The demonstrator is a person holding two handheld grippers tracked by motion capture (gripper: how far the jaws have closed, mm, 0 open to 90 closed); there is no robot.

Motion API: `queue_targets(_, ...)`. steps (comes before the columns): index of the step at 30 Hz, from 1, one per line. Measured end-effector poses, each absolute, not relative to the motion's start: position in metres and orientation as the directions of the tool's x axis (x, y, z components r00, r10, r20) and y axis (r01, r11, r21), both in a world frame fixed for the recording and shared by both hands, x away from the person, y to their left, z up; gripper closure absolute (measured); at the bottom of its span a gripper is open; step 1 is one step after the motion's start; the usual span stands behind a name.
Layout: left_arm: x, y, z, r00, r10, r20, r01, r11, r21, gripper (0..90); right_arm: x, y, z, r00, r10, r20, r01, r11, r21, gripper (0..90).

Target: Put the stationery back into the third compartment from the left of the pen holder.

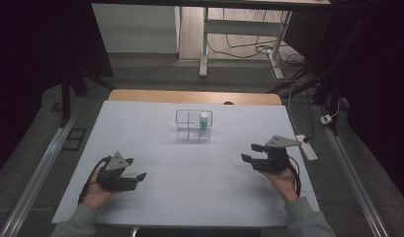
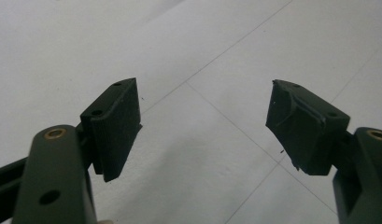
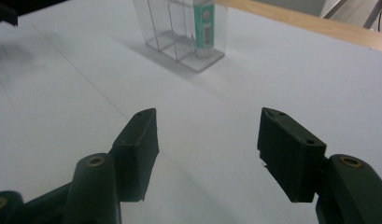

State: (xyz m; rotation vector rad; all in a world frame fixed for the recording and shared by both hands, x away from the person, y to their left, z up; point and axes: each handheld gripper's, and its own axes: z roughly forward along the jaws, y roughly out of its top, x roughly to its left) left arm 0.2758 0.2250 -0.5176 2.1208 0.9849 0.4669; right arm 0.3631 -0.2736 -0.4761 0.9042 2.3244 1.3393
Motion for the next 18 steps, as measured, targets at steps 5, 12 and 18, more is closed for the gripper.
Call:
queue_targets(5, 0.276, 0.225, -0.518, 0.639, 0.769, 0.015, 0.502, -0.432, 0.75, 25.8, 0.351, -0.287, -0.488, -0.749, 0.662, 0.034, 0.378, 0.384, 0.842, 37.6)
queue_targets(12, 0.275, 0.225, -0.518, 0.64, 0.769, 0.016, 0.502, -0.433, 0.748, 25.8, 0.344, -0.302, -0.499, -0.739, 0.673, 0.032, 0.399, 0.398, 0.826, 36.7)
queue_targets(18, 0.274, 0.225, -0.519, 0.639, 0.769, 0.015, 0.504, -0.432, 0.748, 25.8, 0.341, -0.309, -0.503, -0.733, 0.68, 0.017, 0.401, 0.411, 0.818, 36.3)
